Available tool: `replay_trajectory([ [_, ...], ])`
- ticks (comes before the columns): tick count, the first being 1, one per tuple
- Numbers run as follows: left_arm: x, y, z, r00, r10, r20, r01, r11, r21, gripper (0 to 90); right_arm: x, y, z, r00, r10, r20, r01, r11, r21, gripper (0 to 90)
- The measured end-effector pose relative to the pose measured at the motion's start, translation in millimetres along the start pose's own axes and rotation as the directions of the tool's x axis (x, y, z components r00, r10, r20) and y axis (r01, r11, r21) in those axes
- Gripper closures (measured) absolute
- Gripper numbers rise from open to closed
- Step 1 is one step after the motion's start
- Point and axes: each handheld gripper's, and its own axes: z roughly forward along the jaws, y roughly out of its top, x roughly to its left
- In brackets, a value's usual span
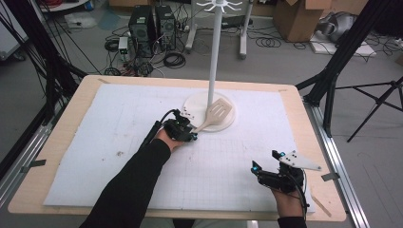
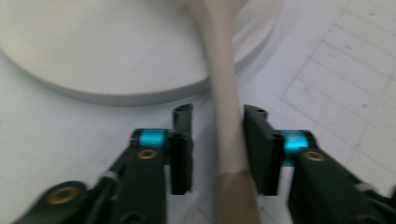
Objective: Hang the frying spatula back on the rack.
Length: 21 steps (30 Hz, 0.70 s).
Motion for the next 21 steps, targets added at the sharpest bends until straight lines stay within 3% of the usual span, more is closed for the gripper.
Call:
replay_trajectory([
  [3,1.1,-0.1,-0.5,1.0000,-0.006,0.001,0.006,1.0000,0.002,75.3,0.1,0.1,0.2,1.0000,-0.003,0.001,0.003,1.000,-0.001,15.1],
  [9,0.3,-0.3,-2.1,0.9989,0.043,0.019,-0.043,0.9990,0.009,76.5,-0.5,0.1,-0.2,1.0000,-0.005,0.002,0.005,1.000,-0.005,15.1],
  [21,-0.5,1.1,-10.6,0.9961,0.056,0.068,-0.058,0.9980,0.026,76.6,-0.7,0.5,-1.8,1.0000,-0.001,0.008,0.001,1.000,-0.010,15.1],
])
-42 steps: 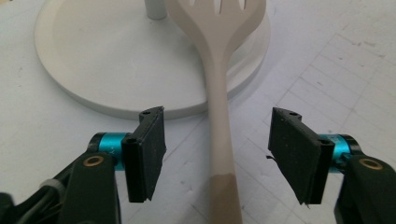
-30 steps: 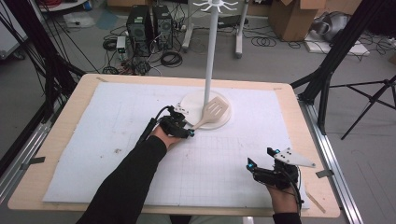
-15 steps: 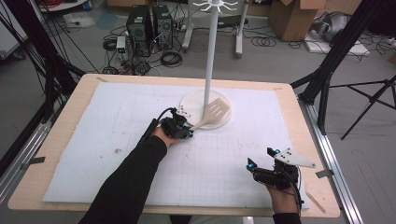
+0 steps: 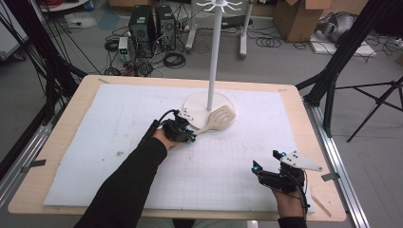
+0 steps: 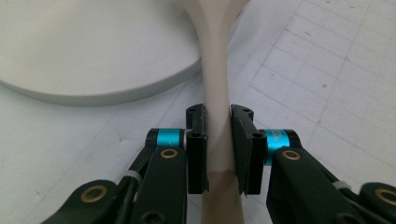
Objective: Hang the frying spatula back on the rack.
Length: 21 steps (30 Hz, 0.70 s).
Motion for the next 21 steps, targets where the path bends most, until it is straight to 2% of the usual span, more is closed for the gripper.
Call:
replay_trajectory([
  [4,-1.4,1.1,-1.5,0.9994,0.025,0.023,-0.025,0.9996,0.012,76.7,0.4,0.1,0.2,1.0000,-0.003,0.003,0.003,1.000,-0.002,15.2],
  [9,-3.5,2.9,-5.2,0.9993,0.025,0.029,-0.025,0.9996,-0.014,76.6,0.4,0.3,-0.2,1.0000,-0.001,0.002,0.001,1.000,-0.002,15.2],
  [13,-8.9,5.8,-10.9,0.9981,0.044,0.043,-0.043,0.9987,-0.028,76.6,1.3,0.6,-0.8,1.0000,0.001,-0.004,-0.001,1.000,-0.002,15.3],
  [17,-19.5,9.4,-19.0,0.9931,0.100,0.061,-0.098,0.9947,-0.032,76.5,2.2,3.1,-2.8,0.9997,-0.012,-0.023,0.011,1.000,-0.021,15.2],
  [21,-34.2,12.0,-27.2,0.9839,0.156,0.087,-0.153,0.9873,-0.043,76.5,3.9,8.4,-7.1,0.9952,-0.017,-0.097,0.012,0.999,-0.048,15.2],
])
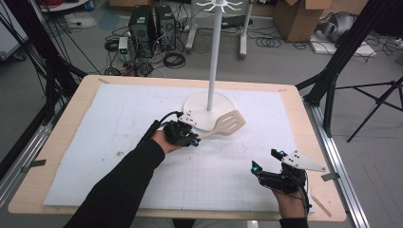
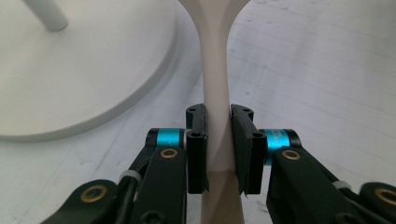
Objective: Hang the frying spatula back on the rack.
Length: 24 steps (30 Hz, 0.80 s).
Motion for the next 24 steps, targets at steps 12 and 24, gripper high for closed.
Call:
replay_trajectory([
  [12,-38.6,7.2,-11.1,0.9893,0.131,0.065,-0.133,0.9906,0.032,76.5,33.5,23.0,17.0,0.9536,-0.165,-0.252,0.183,0.982,0.049,16.7],
  [24,-57.8,9.8,-21.9,0.9694,0.200,0.142,-0.213,0.9739,0.079,76.5,39.2,52.4,24.0,0.8787,-0.261,-0.400,0.333,0.935,0.121,21.7],
])
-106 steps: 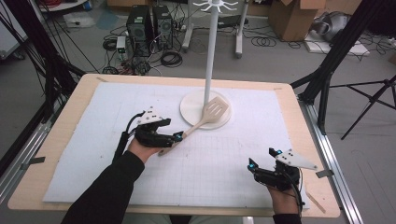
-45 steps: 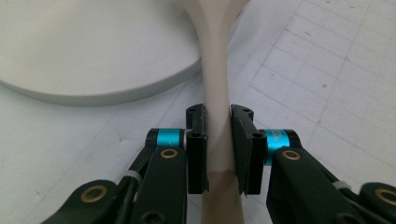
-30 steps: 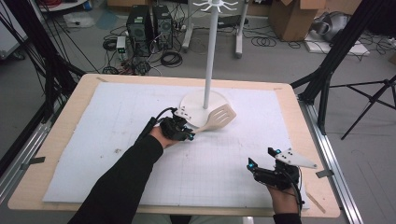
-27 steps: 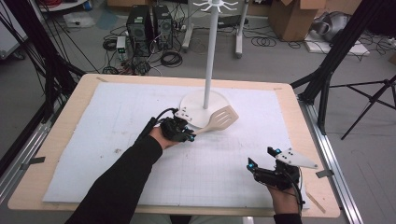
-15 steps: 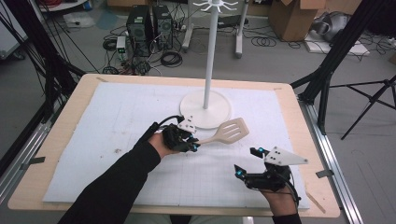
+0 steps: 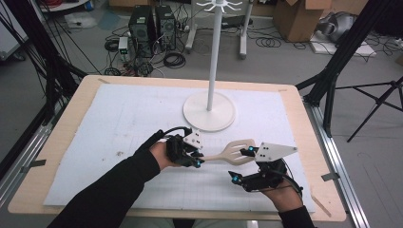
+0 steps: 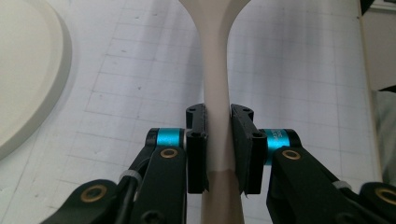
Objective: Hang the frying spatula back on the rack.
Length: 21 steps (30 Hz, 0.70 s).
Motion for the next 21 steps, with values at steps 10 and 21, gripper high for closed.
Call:
replay_trajectory([
  [10,-16.2,11.2,-10.6,0.9959,0.067,0.061,-0.069,0.9968,0.038,76.4,6.4,34.5,20.0,0.9847,-0.152,-0.086,0.164,0.973,0.163,28.0],
  [21,-23.0,13.3,-15.5,0.9896,0.097,0.106,-0.102,0.9940,0.041,76.4,12.6,44.6,43.6,0.9621,-0.209,-0.175,0.251,0.931,0.266,37.6],
])
